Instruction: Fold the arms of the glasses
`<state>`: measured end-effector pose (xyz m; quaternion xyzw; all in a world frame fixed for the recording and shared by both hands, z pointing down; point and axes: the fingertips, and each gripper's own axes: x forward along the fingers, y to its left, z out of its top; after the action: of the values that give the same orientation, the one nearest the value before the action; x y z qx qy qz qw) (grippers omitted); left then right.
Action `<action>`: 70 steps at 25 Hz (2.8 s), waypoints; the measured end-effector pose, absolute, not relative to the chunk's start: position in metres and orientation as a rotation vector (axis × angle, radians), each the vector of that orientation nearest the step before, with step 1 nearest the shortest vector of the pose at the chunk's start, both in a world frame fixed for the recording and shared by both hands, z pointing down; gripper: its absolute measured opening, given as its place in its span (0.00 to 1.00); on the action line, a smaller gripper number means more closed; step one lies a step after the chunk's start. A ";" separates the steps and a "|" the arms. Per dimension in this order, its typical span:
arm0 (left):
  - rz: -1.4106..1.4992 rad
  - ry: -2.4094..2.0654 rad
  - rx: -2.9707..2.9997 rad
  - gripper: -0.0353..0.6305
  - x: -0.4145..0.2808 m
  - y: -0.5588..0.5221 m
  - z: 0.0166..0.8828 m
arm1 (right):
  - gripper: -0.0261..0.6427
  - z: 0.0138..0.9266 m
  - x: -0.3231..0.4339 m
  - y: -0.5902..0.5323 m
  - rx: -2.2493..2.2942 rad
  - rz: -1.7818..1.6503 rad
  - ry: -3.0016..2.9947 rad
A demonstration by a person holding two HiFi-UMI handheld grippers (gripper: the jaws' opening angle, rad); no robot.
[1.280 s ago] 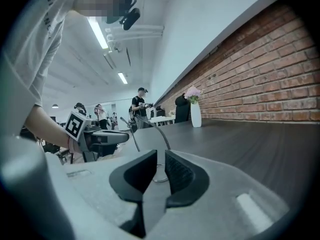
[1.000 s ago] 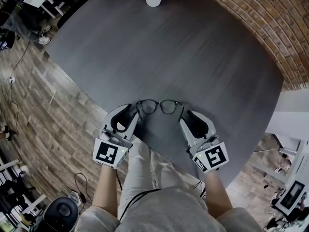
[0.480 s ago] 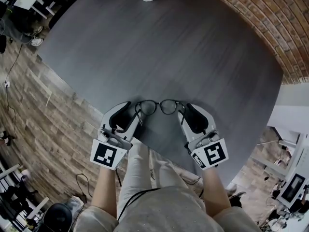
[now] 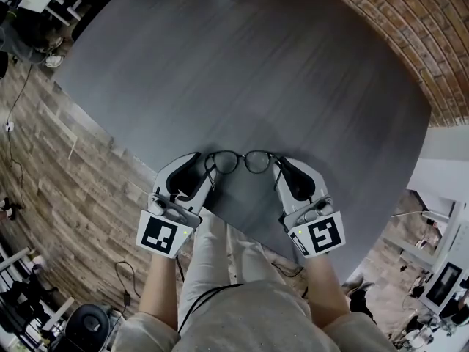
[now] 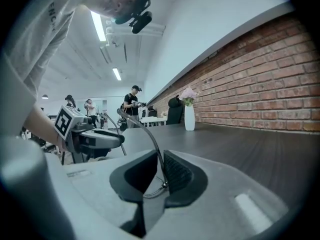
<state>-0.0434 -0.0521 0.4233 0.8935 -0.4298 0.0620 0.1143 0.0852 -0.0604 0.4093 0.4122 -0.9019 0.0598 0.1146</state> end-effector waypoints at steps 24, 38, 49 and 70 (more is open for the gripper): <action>0.174 -1.206 2.596 0.26 -0.060 -0.044 0.434 | 0.06 0.423 0.039 -0.059 1.020 -0.181 -2.365; 0.173 -1.145 2.643 0.26 -0.063 -0.038 0.433 | 0.06 0.442 0.000 -0.051 0.739 -0.527 -2.217; 0.169 -1.134 2.638 0.26 -0.066 -0.036 0.434 | 0.06 0.468 -0.017 -0.042 0.535 -0.728 -2.073; 0.263 -1.029 2.773 0.26 -0.063 -0.024 0.431 | 0.17 0.471 -0.033 -0.025 0.459 -0.660 -2.157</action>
<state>-0.0633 -0.0237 0.4313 0.9304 -0.3454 0.0883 0.0858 -0.0328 -0.0251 0.4712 0.1821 -0.8556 -0.2620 0.4077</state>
